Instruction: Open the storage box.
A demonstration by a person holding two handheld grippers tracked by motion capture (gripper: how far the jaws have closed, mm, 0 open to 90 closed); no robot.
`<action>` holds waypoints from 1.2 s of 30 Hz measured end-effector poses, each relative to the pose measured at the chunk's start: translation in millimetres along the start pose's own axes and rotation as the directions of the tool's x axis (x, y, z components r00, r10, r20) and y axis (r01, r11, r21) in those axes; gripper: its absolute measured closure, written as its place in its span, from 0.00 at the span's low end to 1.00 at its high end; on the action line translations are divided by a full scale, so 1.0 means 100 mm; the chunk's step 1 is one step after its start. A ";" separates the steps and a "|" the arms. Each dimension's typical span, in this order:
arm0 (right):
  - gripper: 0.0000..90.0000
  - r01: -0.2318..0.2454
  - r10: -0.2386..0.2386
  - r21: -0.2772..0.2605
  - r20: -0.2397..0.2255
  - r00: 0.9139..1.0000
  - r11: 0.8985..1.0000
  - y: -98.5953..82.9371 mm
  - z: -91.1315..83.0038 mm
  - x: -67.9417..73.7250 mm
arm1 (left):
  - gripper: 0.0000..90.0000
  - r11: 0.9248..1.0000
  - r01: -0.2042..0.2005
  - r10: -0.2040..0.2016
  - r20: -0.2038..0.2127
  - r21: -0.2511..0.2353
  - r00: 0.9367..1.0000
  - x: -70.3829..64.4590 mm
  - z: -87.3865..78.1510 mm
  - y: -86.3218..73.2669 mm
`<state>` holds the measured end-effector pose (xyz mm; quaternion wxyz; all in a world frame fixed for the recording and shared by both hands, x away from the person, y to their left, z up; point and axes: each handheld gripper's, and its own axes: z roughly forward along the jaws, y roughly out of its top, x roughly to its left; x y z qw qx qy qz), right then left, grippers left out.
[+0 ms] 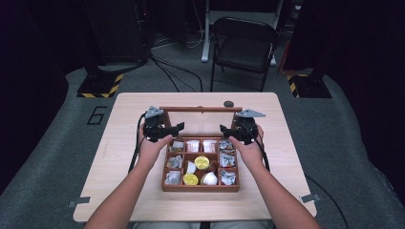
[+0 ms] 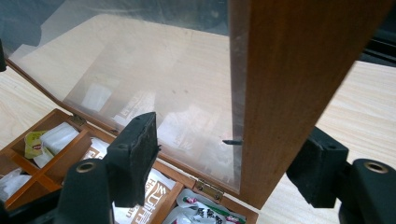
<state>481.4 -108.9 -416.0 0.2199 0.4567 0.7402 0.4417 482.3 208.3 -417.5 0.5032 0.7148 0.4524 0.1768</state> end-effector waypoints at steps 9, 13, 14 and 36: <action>0.34 -0.009 0.009 -0.009 0.002 1.000 1.000 0.01 0.03 -0.02 | 0.26 1.000 0.007 -0.007 0.005 0.021 1.000 0.05 0.07 -0.04; 0.35 -0.014 0.014 -0.013 -0.002 1.000 1.000 0.02 0.05 -0.03 | 0.26 1.000 0.005 -0.005 -0.001 0.022 1.000 0.06 0.10 -0.06; 0.35 -0.022 0.022 -0.015 -0.004 1.000 1.000 0.03 0.06 -0.04 | 0.26 1.000 0.004 -0.004 -0.001 0.020 1.000 0.07 0.11 -0.06; 0.34 -0.040 0.040 -0.018 -0.003 0.999 0.999 -0.04 0.14 -0.09 | 0.27 0.998 0.012 -0.013 0.010 0.057 1.000 0.16 0.28 -0.14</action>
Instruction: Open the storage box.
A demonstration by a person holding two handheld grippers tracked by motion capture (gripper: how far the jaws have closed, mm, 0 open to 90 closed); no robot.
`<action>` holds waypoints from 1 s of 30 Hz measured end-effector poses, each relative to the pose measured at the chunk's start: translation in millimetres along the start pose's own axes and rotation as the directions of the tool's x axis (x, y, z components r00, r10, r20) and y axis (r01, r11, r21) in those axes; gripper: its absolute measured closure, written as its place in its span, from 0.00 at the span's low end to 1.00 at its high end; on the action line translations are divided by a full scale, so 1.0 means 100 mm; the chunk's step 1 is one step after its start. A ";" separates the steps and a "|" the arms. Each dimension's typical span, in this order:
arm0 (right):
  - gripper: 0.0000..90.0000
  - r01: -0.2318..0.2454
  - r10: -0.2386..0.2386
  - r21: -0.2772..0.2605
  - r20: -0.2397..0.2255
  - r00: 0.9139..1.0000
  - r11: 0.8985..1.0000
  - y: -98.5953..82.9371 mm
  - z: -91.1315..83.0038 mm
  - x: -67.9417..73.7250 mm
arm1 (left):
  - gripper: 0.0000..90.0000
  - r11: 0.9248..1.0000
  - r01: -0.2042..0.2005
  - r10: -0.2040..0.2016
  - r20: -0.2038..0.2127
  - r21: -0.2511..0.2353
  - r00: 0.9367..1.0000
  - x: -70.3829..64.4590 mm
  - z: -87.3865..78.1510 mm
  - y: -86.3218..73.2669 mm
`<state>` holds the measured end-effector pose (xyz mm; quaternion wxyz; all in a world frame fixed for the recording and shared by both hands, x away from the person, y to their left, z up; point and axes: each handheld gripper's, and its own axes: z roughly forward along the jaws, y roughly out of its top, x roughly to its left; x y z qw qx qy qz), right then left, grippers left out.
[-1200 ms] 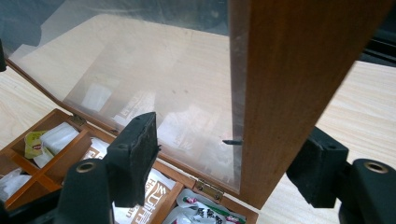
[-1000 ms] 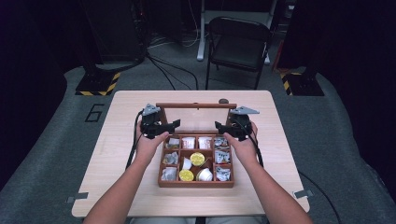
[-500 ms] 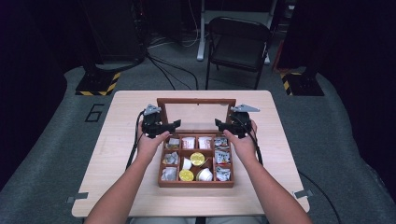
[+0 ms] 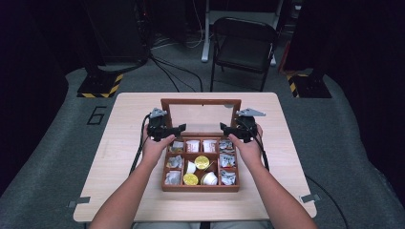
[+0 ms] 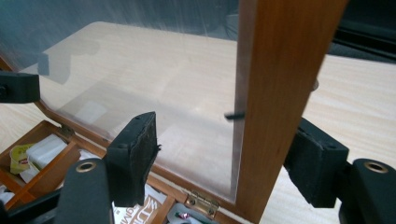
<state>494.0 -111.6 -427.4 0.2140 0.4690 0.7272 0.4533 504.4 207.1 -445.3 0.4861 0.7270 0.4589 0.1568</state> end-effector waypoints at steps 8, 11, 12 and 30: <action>0.34 -0.028 0.028 0.040 0.011 1.000 0.999 -0.17 0.09 -0.02 | 0.27 1.000 -0.006 0.006 -0.001 0.010 1.000 0.01 0.04 -0.03; 0.34 -0.026 0.026 0.045 0.011 1.000 0.999 -0.19 0.10 -0.02 | 0.27 1.000 0.002 -0.002 -0.005 0.008 1.000 0.01 0.04 -0.03; 0.34 -0.021 0.021 0.040 0.010 1.000 0.999 -0.19 0.11 -0.03 | 0.27 1.000 0.003 -0.003 -0.007 0.008 1.000 0.01 0.04 -0.03; 0.35 -0.014 0.014 0.048 0.000 1.000 0.999 -0.21 0.21 -0.06 | 0.30 0.999 0.008 -0.007 -0.015 0.038 1.000 0.05 0.14 -0.16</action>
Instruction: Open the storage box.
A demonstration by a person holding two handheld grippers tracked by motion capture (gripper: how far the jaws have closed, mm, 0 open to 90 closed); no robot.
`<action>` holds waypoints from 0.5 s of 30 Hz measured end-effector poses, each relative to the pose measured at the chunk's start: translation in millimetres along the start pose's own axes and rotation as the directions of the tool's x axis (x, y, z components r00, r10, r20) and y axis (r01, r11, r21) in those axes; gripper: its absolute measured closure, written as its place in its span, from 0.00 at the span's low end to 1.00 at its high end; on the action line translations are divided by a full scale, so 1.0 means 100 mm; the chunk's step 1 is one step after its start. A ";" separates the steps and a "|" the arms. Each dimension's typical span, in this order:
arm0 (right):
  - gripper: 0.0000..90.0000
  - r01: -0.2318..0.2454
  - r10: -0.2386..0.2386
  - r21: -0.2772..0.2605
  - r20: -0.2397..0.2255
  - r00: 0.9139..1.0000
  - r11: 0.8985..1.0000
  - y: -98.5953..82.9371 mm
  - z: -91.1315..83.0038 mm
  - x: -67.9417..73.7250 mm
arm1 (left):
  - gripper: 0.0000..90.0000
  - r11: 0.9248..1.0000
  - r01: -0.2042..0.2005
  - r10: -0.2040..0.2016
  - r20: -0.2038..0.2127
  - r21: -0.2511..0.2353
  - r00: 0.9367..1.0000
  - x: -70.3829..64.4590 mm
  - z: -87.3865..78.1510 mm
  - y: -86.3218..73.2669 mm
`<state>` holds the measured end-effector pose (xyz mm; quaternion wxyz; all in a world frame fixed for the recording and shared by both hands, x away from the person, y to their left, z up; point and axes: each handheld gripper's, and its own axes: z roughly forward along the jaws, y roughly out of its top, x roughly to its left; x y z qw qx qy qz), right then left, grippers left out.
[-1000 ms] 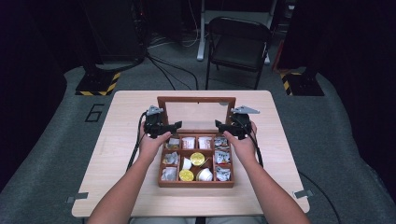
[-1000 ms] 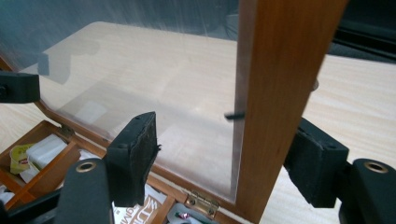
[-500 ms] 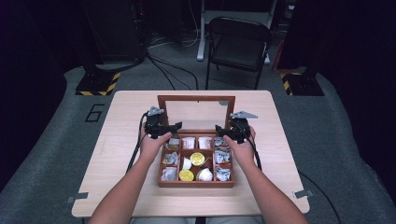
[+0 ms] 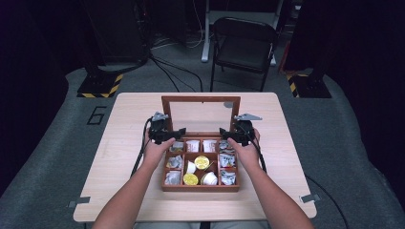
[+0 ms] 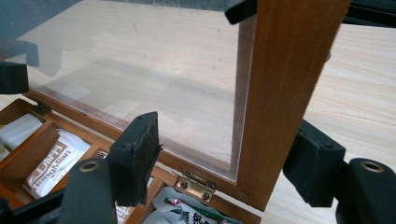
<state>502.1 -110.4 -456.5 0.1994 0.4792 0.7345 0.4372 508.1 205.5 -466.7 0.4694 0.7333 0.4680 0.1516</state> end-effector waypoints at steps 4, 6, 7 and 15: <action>0.35 0.001 -0.001 0.004 0.007 1.000 1.000 0.01 0.01 0.01 | 0.30 1.000 0.013 -0.013 0.001 0.000 1.000 0.01 0.00 0.00; 0.35 -0.003 0.003 0.011 0.011 1.000 1.000 0.03 0.02 0.02 | 0.30 1.000 0.017 -0.017 -0.001 0.000 1.000 0.01 0.00 0.00; 0.35 -0.008 0.008 0.017 0.012 1.000 1.000 0.04 0.02 0.02 | 0.30 1.000 0.019 -0.019 -0.002 0.000 1.000 0.01 0.00 0.00; 0.35 -0.009 0.008 0.025 0.019 1.000 1.000 0.07 0.06 0.02 | 0.31 0.999 0.043 -0.043 -0.014 0.004 0.999 0.02 0.00 0.00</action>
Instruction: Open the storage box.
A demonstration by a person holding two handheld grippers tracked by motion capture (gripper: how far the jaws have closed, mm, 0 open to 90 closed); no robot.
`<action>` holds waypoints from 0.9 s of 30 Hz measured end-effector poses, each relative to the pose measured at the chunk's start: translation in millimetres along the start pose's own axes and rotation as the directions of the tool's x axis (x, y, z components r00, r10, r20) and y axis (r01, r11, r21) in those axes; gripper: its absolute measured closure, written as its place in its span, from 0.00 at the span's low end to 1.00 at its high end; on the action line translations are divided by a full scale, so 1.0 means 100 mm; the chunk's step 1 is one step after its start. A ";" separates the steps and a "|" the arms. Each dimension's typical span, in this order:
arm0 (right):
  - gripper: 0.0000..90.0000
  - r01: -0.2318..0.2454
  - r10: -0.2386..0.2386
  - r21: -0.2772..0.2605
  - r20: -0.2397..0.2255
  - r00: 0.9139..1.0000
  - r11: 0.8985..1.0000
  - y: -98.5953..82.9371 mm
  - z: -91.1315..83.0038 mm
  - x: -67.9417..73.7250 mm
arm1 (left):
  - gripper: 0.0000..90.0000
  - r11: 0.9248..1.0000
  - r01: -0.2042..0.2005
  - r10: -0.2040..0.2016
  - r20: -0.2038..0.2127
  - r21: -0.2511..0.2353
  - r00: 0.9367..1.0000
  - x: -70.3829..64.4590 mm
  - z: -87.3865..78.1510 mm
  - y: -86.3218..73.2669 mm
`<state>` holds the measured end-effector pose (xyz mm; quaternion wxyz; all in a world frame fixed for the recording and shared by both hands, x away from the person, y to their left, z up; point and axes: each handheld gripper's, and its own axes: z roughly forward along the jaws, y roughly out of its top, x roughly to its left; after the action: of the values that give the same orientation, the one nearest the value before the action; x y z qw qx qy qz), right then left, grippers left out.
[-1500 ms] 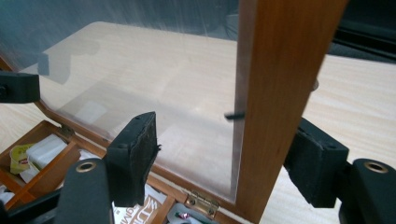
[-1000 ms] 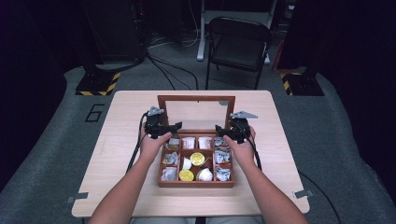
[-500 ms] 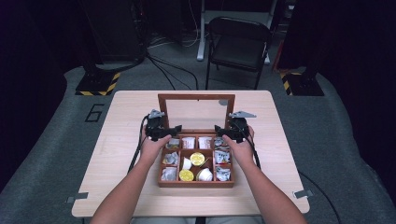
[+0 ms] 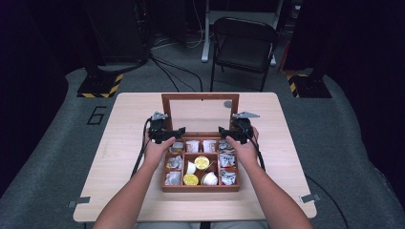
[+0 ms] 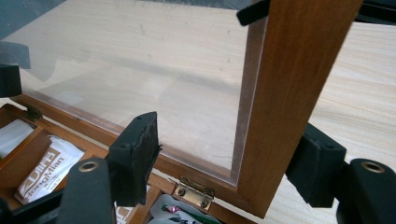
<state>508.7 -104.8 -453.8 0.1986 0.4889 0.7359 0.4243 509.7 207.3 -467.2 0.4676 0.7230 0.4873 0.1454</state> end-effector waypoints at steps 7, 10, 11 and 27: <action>0.38 -0.013 0.013 0.010 0.002 1.000 1.000 0.01 0.02 -0.01 | 0.31 1.000 0.003 -0.003 -0.012 -0.003 1.000 0.01 0.04 0.00; 0.39 -0.013 0.013 0.014 0.006 1.000 1.000 0.01 0.03 -0.02 | 0.32 1.000 0.000 0.000 -0.016 -0.001 1.000 0.01 0.05 0.00; 0.39 -0.012 0.012 0.013 0.003 1.000 1.000 0.01 0.04 -0.03 | 0.32 1.000 0.000 0.000 -0.018 0.000 1.000 0.01 0.05 0.00; 0.40 -0.040 0.040 0.020 0.007 0.999 0.999 0.00 0.07 -0.07 | 0.32 0.999 0.032 -0.032 -0.011 -0.002 0.999 0.04 0.12 0.01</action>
<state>517.0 -107.6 -458.5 0.1875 0.5069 0.7295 0.4192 519.6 204.3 -473.8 0.4677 0.7138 0.5015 0.1422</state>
